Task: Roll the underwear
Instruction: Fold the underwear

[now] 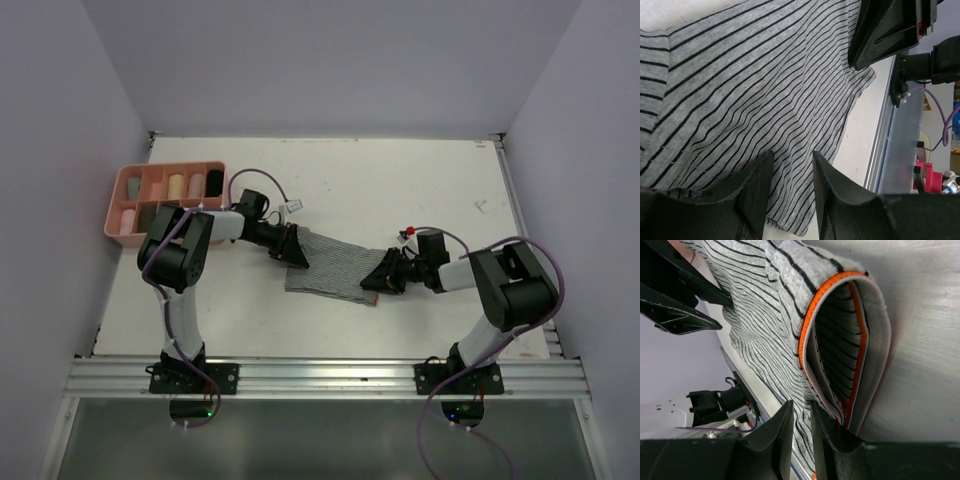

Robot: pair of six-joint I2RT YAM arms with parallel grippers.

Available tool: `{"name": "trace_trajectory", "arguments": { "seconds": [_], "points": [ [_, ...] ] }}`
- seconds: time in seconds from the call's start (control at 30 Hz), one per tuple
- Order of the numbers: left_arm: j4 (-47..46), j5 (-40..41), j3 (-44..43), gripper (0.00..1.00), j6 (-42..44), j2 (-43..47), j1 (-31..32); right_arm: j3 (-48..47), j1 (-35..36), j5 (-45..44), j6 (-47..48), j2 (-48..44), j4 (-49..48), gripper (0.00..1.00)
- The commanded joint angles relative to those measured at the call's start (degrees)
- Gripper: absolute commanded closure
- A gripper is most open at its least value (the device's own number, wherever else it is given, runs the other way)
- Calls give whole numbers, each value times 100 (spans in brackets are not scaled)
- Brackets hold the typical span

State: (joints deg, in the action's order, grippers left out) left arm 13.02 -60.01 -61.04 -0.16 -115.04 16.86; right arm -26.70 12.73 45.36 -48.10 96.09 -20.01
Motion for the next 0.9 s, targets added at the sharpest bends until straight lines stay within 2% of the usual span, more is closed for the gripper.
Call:
{"name": "trace_trajectory", "arguments": {
  "seconds": [0.0, 0.1, 0.13, 0.23, 0.27, 0.37, 0.53, 0.73, 0.87],
  "points": [
    [305, 456, -22, 57, 455, -247, -60, -28, -25, -538, 274, -185, 225, 75],
    [648, 306, -171, 56, 850, 138, -69, -431, -8, -730, 747, -879, 1259, 73],
    [754, 279, -224, 55, 973, 262, -69, -633, -8, -861, 1306, -1273, 2194, 73],
    [1220, 235, -505, 52, 1448, 649, -69, -1398, 1, -1187, 2213, -1602, 3490, 72],
    [1343, 253, -619, 52, 1632, 720, -69, -1608, 10, -1196, 2304, -1603, 3643, 72],
    [1651, 445, -682, 52, 1861, 931, -69, -1663, 98, -1258, 2279, -1393, 3741, 72],
    [1730, 1113, -436, 50, 2265, 1361, -51, -1733, 729, -1836, 2269, -918, 3653, 71],
    [1985, 1650, -181, 46, 3320, 1933, -51, -2199, 1398, -2646, 2674, 180, 4031, 71],
    [2179, 1720, -24, 46, 3882, 2301, -51, -2252, 1862, -2427, 2595, 708, 3759, 71]
  ]
}}
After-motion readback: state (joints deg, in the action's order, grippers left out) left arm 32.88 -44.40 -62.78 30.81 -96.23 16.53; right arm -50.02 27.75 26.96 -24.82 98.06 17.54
